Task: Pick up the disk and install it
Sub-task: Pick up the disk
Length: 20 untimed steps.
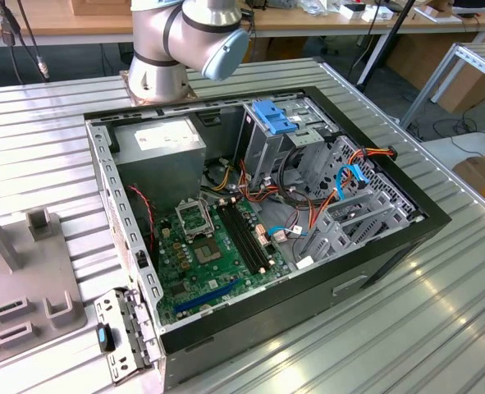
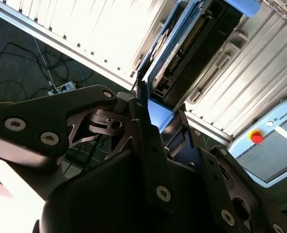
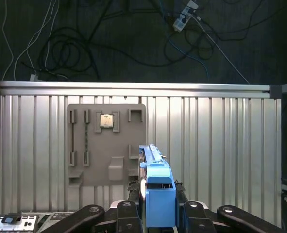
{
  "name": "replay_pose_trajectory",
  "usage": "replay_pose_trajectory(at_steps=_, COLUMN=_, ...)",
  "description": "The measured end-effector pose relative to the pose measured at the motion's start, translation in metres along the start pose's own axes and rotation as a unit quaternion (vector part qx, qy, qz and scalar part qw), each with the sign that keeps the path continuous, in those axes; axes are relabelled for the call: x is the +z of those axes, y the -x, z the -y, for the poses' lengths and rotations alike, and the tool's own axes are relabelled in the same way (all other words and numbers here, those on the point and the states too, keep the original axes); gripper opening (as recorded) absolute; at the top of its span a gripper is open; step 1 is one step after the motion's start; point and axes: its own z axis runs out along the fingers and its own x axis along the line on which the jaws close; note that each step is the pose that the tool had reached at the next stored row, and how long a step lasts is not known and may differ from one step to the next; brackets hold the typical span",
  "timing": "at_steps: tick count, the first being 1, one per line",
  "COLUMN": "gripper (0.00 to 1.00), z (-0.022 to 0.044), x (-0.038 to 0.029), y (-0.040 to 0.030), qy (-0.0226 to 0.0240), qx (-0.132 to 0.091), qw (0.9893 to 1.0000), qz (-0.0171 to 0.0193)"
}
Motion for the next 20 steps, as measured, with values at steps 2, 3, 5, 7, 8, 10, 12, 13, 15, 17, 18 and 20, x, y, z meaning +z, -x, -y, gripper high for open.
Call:
replay_pose_trajectory(at_steps=2, gripper=0.36, z=0.0016, x=0.0000, y=0.0001, qy=0.0000, qx=0.000, qw=1.0000, qz=0.0000)
replay_pose_trajectory(at_steps=3, gripper=0.36, z=0.0035, x=-0.0001, y=0.0002, qy=0.0000, qx=0.000, qw=1.0000, qz=0.0000)
replay_pose_trajectory(at_steps=5, gripper=0.36, z=0.0078, x=-0.0002, y=0.0004, qy=0.0000, qx=0.000, qw=1.0000, qz=0.0000)
replay_pose_trajectory(at_steps=7, gripper=0.36, z=0.0113, x=-0.0002, y=0.0006, qy=0.0000, qx=0.000, qw=1.0000, qz=0.0000)
replay_pose_trajectory(at_steps=8, gripper=0.36, z=0.0153, x=-0.0004, y=0.0008, qy=0.0000, qx=0.000, qw=1.0000, qz=0.0000)
replay_pose_trajectory(at_steps=10, gripper=0.36, z=0.0187, x=-0.0004, y=0.0011, qy=0.0000, qx=0.000, qw=1.0000, qz=0.0000)
replay_pose_trajectory(at_steps=12, gripper=0.36, z=0.0221, x=-0.0005, y=0.0013, qy=0.0000, qx=0.000, qw=1.0000, qz=0.0000)
replay_pose_trajectory(at_steps=13, gripper=0.36, z=0.0227, x=-0.0005, y=0.0014, qy=0.0000, qx=0.000, qw=1.0000, qz=0.0000)
replay_pose_trajectory(at_steps=15, gripper=0.36, z=0.0265, x=-0.0006, y=0.0016, qy=0.0000, qx=0.000, qw=1.0000, qz=0.0000)
replay_pose_trajectory(at_steps=17, gripper=0.36, z=0.0318, x=-0.0007, y=0.0020, qy=0.0000, qx=0.000, qw=1.0000, qz=0.0000)
replay_pose_trajectory(at_steps=18, gripper=0.36, z=0.0356, x=-0.0008, y=0.0021, qy=0.0000, qx=0.000, qw=1.0000, qz=0.0000)
replay_pose_trajectory(at_steps=20, gripper=0.36, z=0.0413, x=-0.0009, y=0.0025, qy=0.0000, qx=0.000, qw=1.0000, qz=0.0000)
